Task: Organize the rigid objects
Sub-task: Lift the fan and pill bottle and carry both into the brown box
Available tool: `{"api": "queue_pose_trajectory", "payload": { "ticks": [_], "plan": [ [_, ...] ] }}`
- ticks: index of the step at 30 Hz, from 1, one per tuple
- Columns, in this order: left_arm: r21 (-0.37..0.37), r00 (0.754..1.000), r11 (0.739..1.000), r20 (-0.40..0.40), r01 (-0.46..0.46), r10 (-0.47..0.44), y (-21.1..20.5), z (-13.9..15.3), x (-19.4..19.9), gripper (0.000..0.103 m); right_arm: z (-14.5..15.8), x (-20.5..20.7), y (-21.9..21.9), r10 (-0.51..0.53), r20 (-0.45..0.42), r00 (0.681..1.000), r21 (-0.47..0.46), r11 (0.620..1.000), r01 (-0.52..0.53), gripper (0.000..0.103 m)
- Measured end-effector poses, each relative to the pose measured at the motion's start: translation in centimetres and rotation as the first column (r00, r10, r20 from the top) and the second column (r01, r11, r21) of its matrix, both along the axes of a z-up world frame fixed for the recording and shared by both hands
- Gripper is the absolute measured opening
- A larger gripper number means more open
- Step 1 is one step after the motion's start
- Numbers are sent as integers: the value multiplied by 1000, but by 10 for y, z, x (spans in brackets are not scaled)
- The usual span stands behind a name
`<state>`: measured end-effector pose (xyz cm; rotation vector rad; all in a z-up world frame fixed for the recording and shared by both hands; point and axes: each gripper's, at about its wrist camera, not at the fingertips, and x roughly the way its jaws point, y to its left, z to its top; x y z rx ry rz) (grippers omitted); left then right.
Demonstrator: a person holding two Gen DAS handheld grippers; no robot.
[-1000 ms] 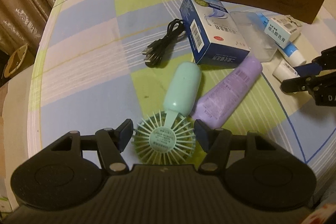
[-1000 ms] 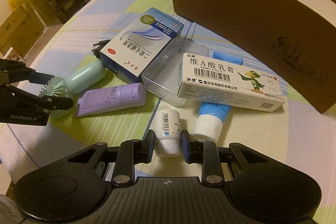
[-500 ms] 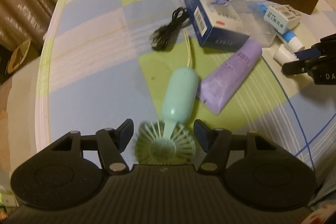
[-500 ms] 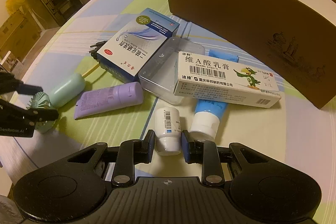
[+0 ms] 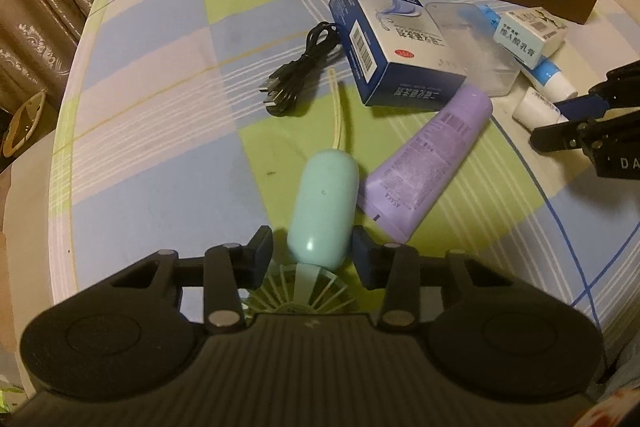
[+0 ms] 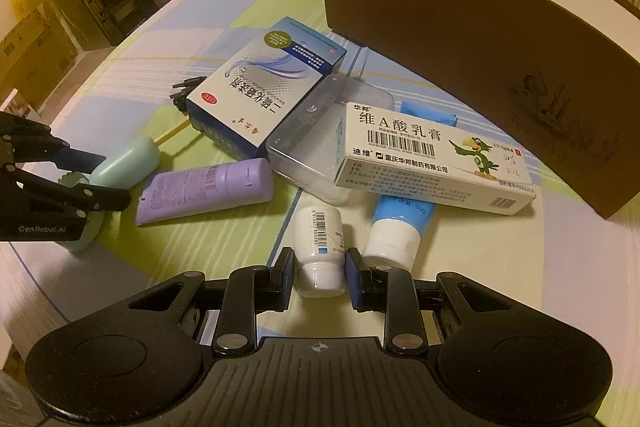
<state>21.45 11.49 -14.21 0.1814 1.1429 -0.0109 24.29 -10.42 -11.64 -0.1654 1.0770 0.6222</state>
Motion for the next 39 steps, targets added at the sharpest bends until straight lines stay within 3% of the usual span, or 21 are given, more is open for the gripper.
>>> {"api": "queue_pose_trajectory", "payload": {
  "ticks": [2,15,25,39],
  "plan": [
    [-10,1000,1000,4,-6,6,0,1,-1,30,0,-1,1,4,6,1000,-2,1000,-4,27],
    [-24,998,999,51,-43,44,3,15,-15,30,24,-6,-3,16,11,1000,91,996,-17,27],
    [-50,985,998,165,-48,56,-2,43,-14,30,48,-2,-4,8,52,999,150,989,-15,27],
    [-64,956,998,295,14,6,-28,91,9,30,83,15,-19,-53,138,989,203,979,24,27]
  ]
}}
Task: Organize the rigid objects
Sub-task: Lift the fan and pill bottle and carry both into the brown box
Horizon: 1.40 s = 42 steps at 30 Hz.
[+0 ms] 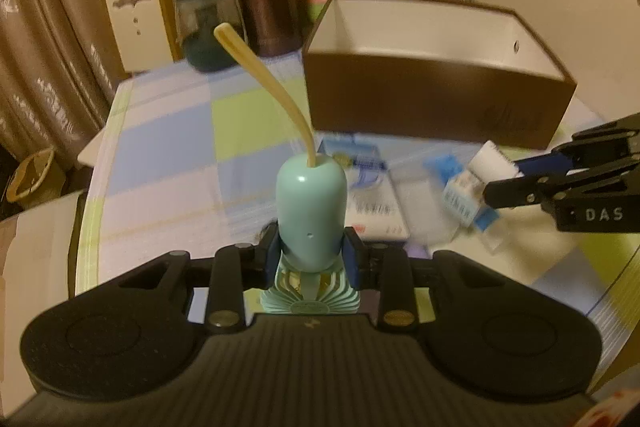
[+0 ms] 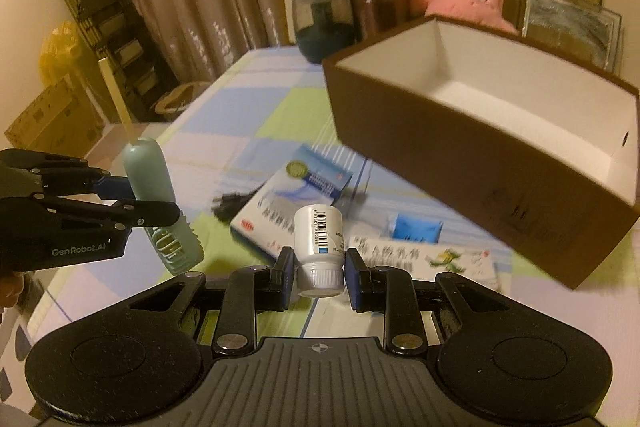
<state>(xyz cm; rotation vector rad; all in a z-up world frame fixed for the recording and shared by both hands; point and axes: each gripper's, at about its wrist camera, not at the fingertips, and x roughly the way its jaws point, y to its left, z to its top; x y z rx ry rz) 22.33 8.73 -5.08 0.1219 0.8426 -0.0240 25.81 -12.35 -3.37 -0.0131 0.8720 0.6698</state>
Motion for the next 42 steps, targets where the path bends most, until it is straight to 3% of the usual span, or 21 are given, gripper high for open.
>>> {"api": "queue_pose_trajectory", "payload": {
  "ticks": [12,26,34,42],
  "plan": [
    [-6,989,995,110,101,-99,-29,48,36,30,36,26,-20,-82,87,993,36,996,79,27],
    [11,949,973,218,230,-227,-78,90,124,30,71,92,-50,-277,141,950,38,961,275,27],
    [25,933,960,230,277,-276,-97,96,174,30,59,129,-77,-430,106,897,-21,900,434,27],
    [25,948,958,143,285,-286,-97,64,218,30,23,151,-91,-538,10,843,-89,839,537,27]
  ]
}}
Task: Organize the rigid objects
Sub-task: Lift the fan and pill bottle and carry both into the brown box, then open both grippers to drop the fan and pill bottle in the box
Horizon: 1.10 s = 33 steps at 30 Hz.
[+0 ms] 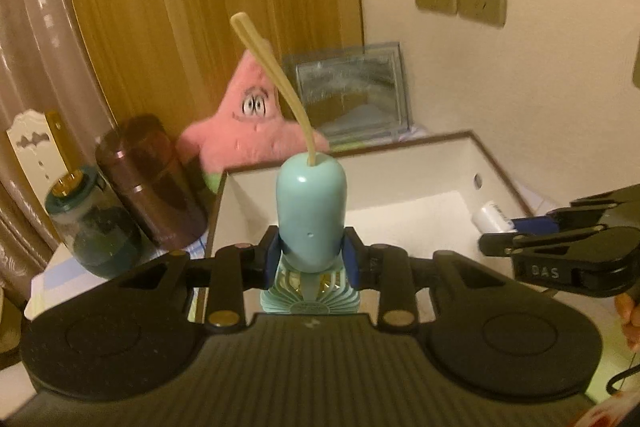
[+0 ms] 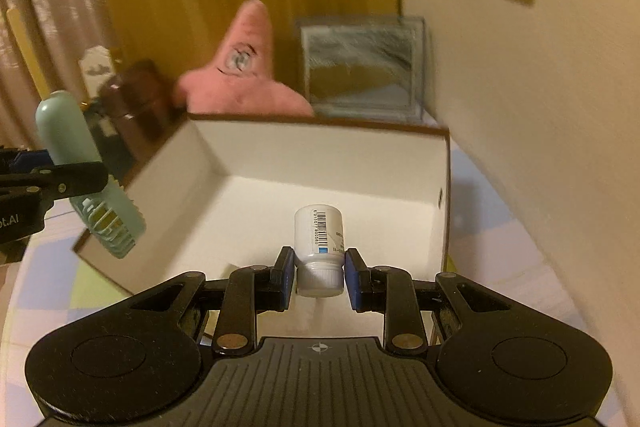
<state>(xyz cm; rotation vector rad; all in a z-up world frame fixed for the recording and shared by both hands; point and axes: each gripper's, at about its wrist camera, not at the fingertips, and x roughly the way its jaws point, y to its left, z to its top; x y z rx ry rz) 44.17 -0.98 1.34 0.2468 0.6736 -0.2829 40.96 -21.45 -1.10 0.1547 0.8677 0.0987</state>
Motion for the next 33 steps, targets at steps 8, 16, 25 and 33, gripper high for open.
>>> {"api": "queue_pose_trajectory", "payload": {
  "ticks": [8,16,25,33],
  "plan": [
    [32,992,999,-127,-1,5,7,-40,23,30,-27,12,2,-54,-102,993,-20,998,52,27],
    [94,964,995,-266,19,6,7,-73,48,30,-40,23,8,-62,-159,985,-42,998,57,27],
    [63,938,998,-346,22,2,8,-96,75,31,-48,31,6,-71,-173,982,-52,997,63,27],
    [27,961,1000,-275,11,-3,9,-78,78,38,-43,36,1,-123,-116,986,-41,992,119,28]
  ]
}}
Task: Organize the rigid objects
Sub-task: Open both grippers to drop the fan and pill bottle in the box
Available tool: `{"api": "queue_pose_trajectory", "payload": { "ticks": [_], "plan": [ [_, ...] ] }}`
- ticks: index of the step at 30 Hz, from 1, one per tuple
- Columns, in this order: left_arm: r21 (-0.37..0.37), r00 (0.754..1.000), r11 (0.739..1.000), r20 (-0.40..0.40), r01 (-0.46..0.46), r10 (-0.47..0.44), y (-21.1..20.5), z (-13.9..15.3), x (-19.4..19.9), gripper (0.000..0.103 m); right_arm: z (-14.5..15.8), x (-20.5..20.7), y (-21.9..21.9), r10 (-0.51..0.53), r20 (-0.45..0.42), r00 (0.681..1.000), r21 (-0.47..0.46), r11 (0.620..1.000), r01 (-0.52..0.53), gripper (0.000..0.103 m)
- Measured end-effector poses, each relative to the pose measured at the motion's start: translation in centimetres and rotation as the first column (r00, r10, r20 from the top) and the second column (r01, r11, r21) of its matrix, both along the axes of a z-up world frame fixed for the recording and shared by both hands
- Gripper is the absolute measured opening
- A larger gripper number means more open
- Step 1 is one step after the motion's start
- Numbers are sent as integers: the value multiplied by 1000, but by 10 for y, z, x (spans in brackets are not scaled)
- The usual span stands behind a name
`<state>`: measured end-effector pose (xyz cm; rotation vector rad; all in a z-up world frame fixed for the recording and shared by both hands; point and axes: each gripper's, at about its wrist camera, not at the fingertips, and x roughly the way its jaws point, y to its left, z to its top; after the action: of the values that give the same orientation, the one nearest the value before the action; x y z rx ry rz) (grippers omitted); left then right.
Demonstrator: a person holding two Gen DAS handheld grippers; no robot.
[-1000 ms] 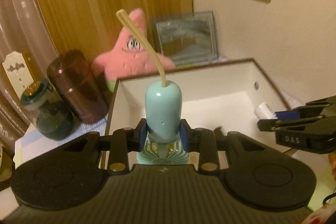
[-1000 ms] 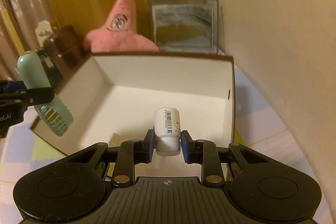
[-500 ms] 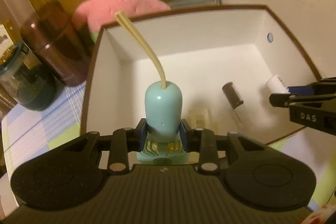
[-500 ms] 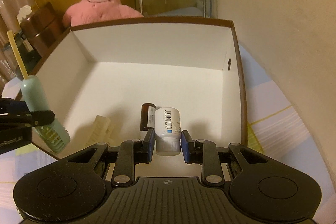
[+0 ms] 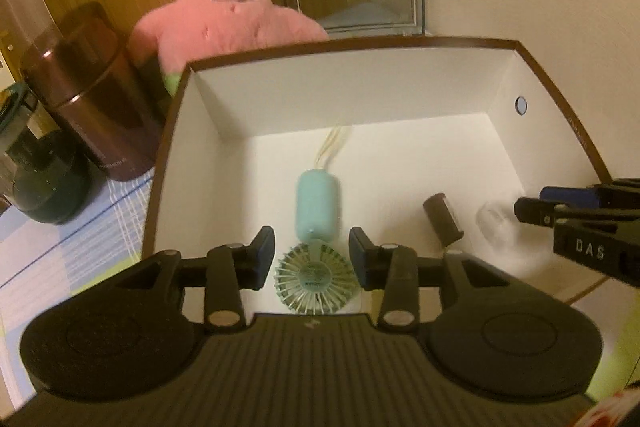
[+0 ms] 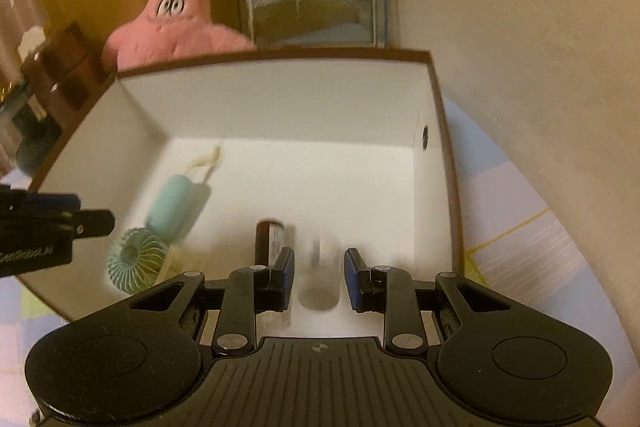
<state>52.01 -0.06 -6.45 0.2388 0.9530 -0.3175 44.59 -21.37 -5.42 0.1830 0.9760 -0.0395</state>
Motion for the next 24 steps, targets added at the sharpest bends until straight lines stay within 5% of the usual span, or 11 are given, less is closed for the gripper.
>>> {"api": "queue_pose_trajectory", "payload": {
  "ticks": [4,9,24],
  "plan": [
    [0,1000,1000,-1,-12,12,3,0,-5,38,4,-2,-1,20,13,1000,11,1000,-20,33],
    [-11,1000,1000,-9,-29,29,8,-2,-12,38,9,-10,5,51,30,998,-12,999,-51,59],
    [-61,997,996,18,-69,71,19,20,-45,42,36,-36,-2,65,75,995,54,996,-70,63]
  ]
}}
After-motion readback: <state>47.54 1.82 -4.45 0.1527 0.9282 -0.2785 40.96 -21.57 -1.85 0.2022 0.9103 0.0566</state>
